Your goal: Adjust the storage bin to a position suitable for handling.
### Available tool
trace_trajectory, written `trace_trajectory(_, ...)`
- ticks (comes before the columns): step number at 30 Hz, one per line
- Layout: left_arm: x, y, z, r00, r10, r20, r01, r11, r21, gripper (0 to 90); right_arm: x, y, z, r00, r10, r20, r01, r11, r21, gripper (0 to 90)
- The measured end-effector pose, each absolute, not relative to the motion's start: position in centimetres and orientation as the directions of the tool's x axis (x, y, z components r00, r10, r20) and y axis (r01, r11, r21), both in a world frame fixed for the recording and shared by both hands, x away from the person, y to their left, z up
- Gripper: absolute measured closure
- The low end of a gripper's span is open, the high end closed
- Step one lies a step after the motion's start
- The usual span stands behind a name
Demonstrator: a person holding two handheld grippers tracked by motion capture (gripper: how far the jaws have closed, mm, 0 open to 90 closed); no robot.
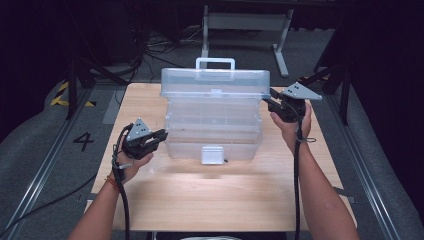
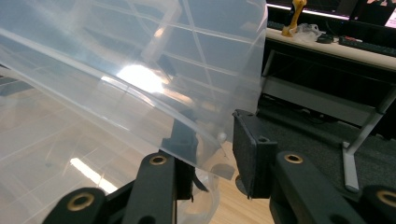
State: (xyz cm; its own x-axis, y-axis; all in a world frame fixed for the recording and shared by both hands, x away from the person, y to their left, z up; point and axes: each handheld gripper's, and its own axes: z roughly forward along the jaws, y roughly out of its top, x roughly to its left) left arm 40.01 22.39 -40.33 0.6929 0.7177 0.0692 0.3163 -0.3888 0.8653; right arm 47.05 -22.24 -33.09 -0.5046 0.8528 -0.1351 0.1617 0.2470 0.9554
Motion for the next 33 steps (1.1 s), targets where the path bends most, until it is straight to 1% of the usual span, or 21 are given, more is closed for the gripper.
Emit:
trace_trajectory(4, 40.0, 22.3, -40.3, 0.694, 0.716, 0.073, 0.315, -0.394, 0.864, 80.4, 47.4, -22.0, -32.7, -0.480, 0.862, -0.163, 0.150, 0.263, 0.953, 73.0)
trace_trajectory(11, 40.1, 22.2, -40.4, 0.700, 0.711, 0.075, 0.311, -0.397, 0.864, 80.1, 48.1, -21.7, -32.3, -0.459, 0.871, -0.178, 0.143, 0.269, 0.952, 74.5)
trace_trajectory(20, 40.1, 21.9, -40.5, 0.711, 0.698, 0.080, 0.306, -0.410, 0.859, 79.4, 48.7, -21.4, -31.8, -0.436, 0.886, -0.157, 0.160, 0.248, 0.956, 75.6)
trace_trajectory(33, 40.2, 21.9, -40.5, 0.717, 0.693, 0.077, 0.304, -0.410, 0.860, 78.9, 49.5, -21.4, -31.3, -0.436, 0.888, -0.147, 0.174, 0.243, 0.954, 75.8)
